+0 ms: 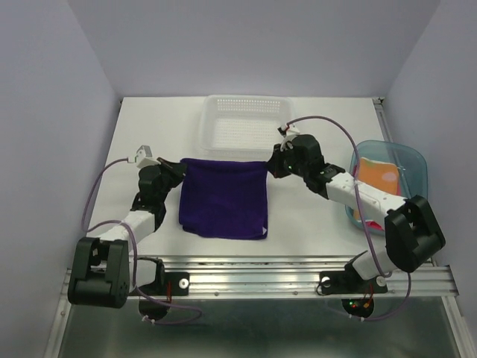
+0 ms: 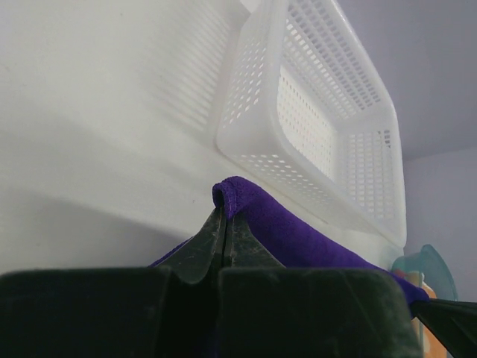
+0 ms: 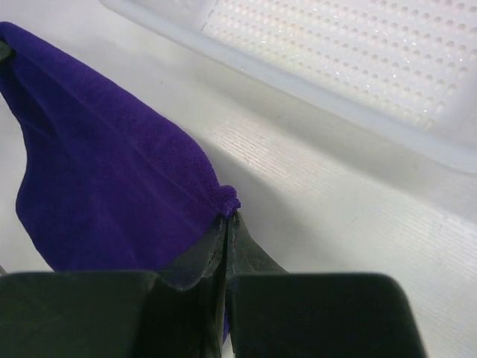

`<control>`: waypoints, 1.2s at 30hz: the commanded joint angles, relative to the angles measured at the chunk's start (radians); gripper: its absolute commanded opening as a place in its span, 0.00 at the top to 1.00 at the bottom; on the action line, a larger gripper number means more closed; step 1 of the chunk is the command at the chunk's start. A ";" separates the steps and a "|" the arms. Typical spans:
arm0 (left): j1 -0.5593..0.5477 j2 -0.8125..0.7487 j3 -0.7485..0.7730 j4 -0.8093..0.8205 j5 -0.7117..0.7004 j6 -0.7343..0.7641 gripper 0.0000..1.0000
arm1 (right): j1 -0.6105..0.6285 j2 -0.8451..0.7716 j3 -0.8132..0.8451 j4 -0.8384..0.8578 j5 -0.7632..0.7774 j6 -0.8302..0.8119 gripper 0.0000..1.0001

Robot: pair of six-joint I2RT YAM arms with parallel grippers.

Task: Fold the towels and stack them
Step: Fold the towel

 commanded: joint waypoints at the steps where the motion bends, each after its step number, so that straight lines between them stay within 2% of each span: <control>1: -0.005 0.056 0.068 0.157 -0.016 0.031 1.00 | -0.016 0.027 0.064 0.084 -0.022 -0.057 0.99; 7: -0.005 0.133 0.108 0.163 -0.019 0.051 1.00 | -0.032 0.038 0.070 0.089 -0.020 -0.094 0.99; 13: -0.005 0.134 0.087 0.164 -0.011 0.055 1.00 | -0.036 0.032 0.044 0.093 -0.080 -0.114 0.99; 21: -0.005 -0.004 -0.042 0.163 -0.024 0.046 1.00 | -0.036 -0.022 -0.076 0.115 -0.239 -0.103 0.99; 29: -0.005 -0.158 -0.178 0.122 -0.054 0.002 1.00 | -0.033 -0.135 -0.211 0.188 -0.325 -0.032 0.99; 32: -0.005 -0.211 -0.198 0.056 -0.071 -0.011 1.00 | -0.025 -0.162 -0.261 0.216 -0.367 -0.008 0.99; 36: -0.005 -0.307 -0.234 -0.069 -0.123 -0.021 1.00 | 0.036 -0.177 -0.294 0.210 -0.341 0.001 0.99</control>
